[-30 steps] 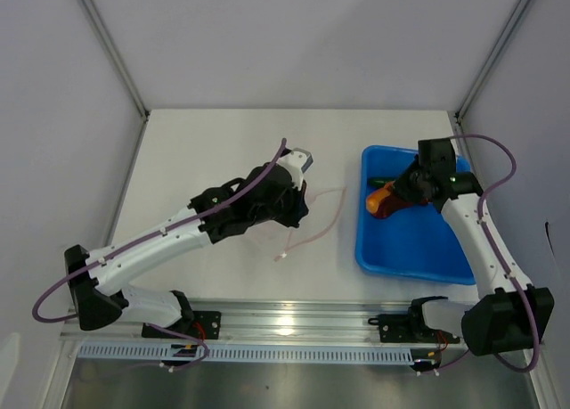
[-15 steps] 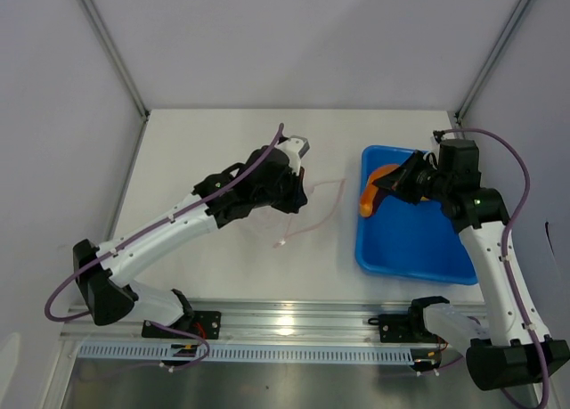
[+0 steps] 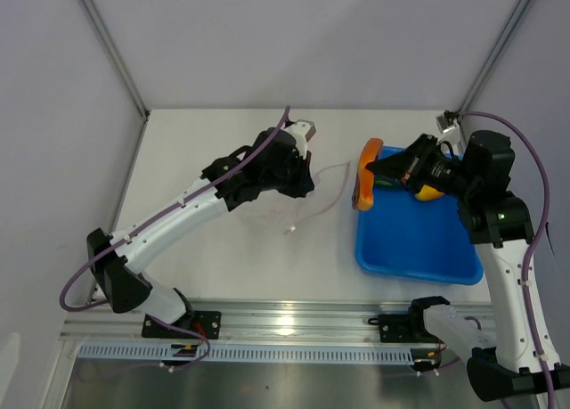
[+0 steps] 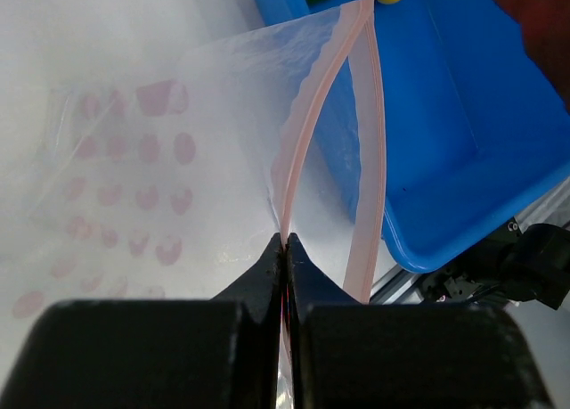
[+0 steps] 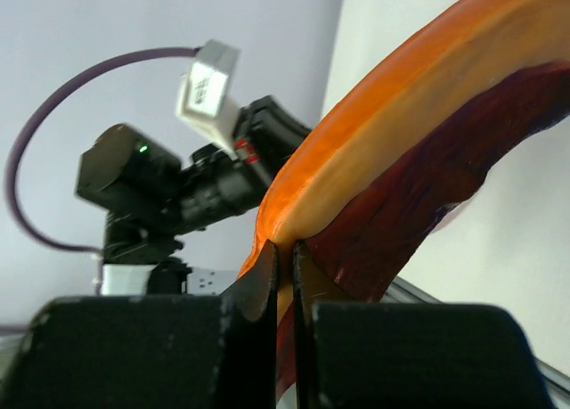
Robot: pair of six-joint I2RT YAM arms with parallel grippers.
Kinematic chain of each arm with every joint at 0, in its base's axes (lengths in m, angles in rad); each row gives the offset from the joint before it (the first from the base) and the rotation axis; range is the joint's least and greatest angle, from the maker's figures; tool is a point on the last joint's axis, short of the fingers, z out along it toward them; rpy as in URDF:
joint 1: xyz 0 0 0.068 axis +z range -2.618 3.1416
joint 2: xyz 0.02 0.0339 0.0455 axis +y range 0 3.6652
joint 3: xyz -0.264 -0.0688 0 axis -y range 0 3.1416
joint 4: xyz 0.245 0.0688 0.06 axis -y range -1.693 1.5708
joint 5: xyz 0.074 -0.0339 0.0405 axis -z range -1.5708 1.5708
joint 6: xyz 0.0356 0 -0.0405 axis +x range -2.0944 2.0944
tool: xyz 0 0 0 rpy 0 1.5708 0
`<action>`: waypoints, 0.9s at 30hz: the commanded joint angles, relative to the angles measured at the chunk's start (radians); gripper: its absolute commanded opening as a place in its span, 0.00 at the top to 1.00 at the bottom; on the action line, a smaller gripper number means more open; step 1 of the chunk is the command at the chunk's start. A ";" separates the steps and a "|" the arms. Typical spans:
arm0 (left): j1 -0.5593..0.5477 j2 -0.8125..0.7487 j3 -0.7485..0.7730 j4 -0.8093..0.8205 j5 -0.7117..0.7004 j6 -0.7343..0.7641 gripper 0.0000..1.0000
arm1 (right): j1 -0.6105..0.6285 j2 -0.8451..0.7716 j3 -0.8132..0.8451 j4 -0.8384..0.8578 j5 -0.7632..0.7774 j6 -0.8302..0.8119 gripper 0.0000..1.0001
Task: Place the food in the zip-top bag and seal the zipper
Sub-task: Place the fake bread in the zipper food storage bag.
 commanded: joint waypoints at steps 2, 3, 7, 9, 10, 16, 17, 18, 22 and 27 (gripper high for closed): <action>0.015 0.019 0.079 -0.007 0.017 0.026 0.99 | 0.017 -0.020 0.058 0.125 -0.122 0.114 1.00; 0.016 0.033 0.086 -0.009 0.019 0.024 0.99 | 0.019 -0.020 0.064 0.135 -0.127 0.122 1.00; 0.018 0.065 0.139 -0.016 0.032 0.019 0.99 | 0.037 -0.031 0.032 0.204 -0.165 0.211 1.00; 0.018 0.077 0.149 -0.015 0.031 0.018 0.99 | 0.051 -0.042 0.014 0.249 -0.173 0.260 1.00; 0.018 0.080 0.153 -0.013 0.032 0.015 0.99 | 0.053 -0.045 0.003 0.269 -0.182 0.280 1.00; 0.030 0.088 0.161 0.010 0.045 -0.002 0.99 | 0.083 -0.059 -0.029 0.333 -0.185 0.352 1.00; 0.032 0.088 0.159 0.011 0.046 -0.002 0.99 | 0.085 -0.062 -0.029 0.320 -0.176 0.352 1.00; 0.033 0.090 0.162 0.011 0.046 -0.002 0.99 | 0.086 -0.065 -0.032 0.319 -0.176 0.352 1.00; 0.041 0.088 0.168 0.017 0.048 -0.007 0.99 | 0.091 -0.082 -0.062 0.333 -0.181 0.374 1.00; 0.049 0.096 0.184 0.019 0.049 -0.011 0.99 | 0.099 -0.100 -0.089 0.338 -0.178 0.380 1.00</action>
